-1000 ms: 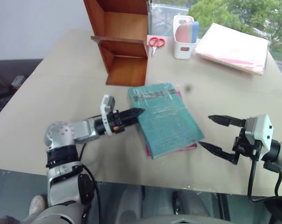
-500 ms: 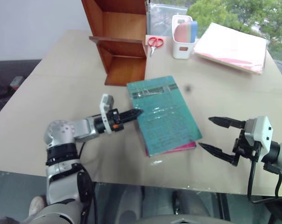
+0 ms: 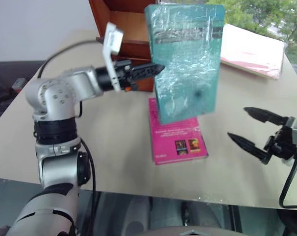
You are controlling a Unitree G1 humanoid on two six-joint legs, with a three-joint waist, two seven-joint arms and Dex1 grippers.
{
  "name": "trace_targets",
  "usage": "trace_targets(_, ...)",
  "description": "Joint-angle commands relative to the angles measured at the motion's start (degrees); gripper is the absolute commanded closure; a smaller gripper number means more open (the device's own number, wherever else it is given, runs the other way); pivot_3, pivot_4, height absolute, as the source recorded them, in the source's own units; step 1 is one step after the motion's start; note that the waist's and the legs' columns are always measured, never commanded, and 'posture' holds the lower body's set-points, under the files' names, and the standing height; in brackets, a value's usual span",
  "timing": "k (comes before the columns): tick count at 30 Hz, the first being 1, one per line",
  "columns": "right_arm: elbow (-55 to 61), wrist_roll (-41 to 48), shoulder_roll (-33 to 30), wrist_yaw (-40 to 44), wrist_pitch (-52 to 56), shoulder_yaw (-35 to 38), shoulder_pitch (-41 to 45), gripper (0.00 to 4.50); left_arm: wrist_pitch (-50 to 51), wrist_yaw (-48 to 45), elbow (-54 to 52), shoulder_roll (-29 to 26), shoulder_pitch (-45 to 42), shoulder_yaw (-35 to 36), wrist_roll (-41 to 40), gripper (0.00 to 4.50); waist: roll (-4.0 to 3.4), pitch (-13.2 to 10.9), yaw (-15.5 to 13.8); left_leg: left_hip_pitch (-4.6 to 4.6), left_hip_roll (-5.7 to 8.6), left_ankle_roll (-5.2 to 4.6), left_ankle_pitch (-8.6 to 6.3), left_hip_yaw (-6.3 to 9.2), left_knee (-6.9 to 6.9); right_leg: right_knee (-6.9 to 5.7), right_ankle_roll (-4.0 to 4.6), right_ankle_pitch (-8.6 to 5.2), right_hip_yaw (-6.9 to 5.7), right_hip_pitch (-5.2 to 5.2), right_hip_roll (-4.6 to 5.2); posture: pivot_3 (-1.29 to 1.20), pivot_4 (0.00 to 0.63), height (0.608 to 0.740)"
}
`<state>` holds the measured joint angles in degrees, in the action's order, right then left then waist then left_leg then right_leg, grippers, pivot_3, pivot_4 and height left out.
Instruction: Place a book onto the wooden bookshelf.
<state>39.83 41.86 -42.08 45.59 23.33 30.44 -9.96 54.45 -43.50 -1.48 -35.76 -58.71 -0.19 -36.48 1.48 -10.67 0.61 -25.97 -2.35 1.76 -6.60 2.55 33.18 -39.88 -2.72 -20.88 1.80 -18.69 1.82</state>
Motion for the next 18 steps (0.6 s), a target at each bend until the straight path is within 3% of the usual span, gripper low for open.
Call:
trace_targets(1, -0.5, -1.0, 0.2, -1.6, -1.8, 1.3, 1.2, 0.25, -38.5, -5.1, 6.7, -6.0, -12.8, -15.1, 28.8, 4.48, -0.01, 0.0, 0.0, -0.02, 0.00, 0.00, 0.00, 0.01, -0.01, 0.01, 0.00, 0.00, -0.01, -0.03, -0.02, 0.00, 0.150, 0.740)
trace_targets(6, -2.1, -3.1, 0.8, -2.5, -3.3, -1.9, 3.7, 0.25, -57.6, -11.4, 20.0, -6.0, -23.5, -19.3, 37.8, 4.48, -0.13, -0.1, 0.0, -0.15, 0.02, -0.06, -0.04, -0.07, -0.04, 0.14, -0.01, -0.01, 0.02, -0.13, 0.02, 0.00, 0.150, 0.740)
trace_targets(11, -4.8, -5.2, 2.1, -2.7, -5.3, -6.3, 7.6, 0.25, -60.2, -15.6, 28.2, -1.6, -29.2, -18.0, 36.8, 4.48, -0.30, -0.3, 0.4, -0.56, -0.03, -0.07, -0.01, 0.00, 0.12, -0.08, -0.01, -0.01, -0.02, -0.57, -0.07, 0.00, 0.150, 0.740)
trace_targets(18, -5.9, -5.8, 2.4, -2.6, -6.1, -7.5, 10.0, 0.25, -69.3, -14.7, 32.8, 0.0, -31.4, -16.8, 39.1, 4.48, -0.52, -0.7, 0.2, -0.81, 0.01, 0.19, 0.15, 0.13, 0.14, -0.05, -0.01, -0.01, -0.19, -0.68, -0.03, 0.00, 0.150, 0.740)
